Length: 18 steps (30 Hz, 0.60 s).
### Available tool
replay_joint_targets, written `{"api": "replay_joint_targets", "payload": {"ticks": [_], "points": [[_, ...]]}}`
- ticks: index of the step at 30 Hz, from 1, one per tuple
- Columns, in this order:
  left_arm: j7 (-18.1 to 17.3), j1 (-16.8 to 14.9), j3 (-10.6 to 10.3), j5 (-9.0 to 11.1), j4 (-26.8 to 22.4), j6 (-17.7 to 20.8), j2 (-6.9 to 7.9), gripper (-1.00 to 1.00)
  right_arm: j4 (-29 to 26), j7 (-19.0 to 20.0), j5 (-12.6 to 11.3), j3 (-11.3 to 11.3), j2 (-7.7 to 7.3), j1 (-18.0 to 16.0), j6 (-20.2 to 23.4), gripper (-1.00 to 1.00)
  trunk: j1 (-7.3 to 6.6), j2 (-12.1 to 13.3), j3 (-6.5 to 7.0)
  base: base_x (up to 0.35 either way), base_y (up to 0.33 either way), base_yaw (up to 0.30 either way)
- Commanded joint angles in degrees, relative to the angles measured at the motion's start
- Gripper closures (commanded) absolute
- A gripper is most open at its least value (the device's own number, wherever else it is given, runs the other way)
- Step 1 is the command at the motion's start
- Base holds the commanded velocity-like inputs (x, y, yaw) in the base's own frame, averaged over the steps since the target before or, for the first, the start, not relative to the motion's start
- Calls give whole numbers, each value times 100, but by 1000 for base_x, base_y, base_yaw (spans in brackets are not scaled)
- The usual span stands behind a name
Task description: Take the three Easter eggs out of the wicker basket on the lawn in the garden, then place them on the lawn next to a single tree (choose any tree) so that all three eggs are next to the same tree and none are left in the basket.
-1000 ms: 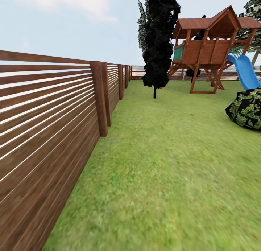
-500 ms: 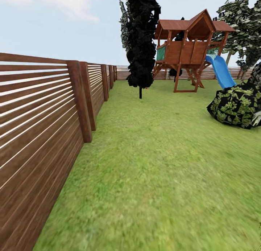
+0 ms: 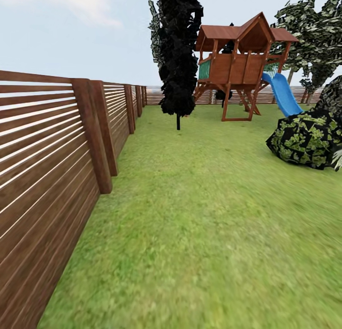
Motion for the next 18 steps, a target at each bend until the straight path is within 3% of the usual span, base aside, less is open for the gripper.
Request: {"api": "replay_joint_targets", "payload": {"ticks": [1, 11, 18], "points": [[-4, 4, 1, -3, -12, -1, 1, -100, 3, 2, 26, 2, -1, -1, -10, -100, 4, -1, -3, 334, 0, 0], [-4, 4, 1, 0, -12, -1, 1, -100, 8, 20, 26, -3, -1, -1, -16, -100, 4, -1, -3, 334, 0, -5], [-4, 4, 1, -2, -12, -2, 1, -100, 7, 36, 26, -1, -1, 0, -16, -100, 4, -1, -3, 334, 0, -226]]}}
